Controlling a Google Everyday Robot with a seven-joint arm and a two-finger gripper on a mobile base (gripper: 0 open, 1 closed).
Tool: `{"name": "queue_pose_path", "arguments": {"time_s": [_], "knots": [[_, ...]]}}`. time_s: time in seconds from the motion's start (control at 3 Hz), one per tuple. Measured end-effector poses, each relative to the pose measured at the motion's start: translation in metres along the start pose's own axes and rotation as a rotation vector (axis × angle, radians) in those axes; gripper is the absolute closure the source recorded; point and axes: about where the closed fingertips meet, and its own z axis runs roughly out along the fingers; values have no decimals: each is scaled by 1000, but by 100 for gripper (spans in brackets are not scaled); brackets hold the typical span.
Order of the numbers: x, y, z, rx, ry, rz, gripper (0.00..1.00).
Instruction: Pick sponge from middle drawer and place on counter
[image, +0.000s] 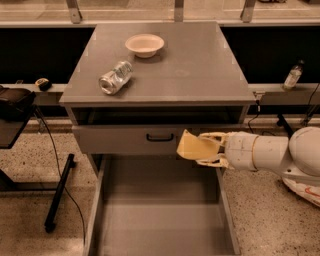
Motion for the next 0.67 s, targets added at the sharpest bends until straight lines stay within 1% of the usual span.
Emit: {"name": "queue_pose_path", "arguments": {"time_s": [0.33,0.67], "knots": [[-32,-39,-7,-39,-28,-158,100],[-50,-85,-16,-38,-55,-228,100]]}}
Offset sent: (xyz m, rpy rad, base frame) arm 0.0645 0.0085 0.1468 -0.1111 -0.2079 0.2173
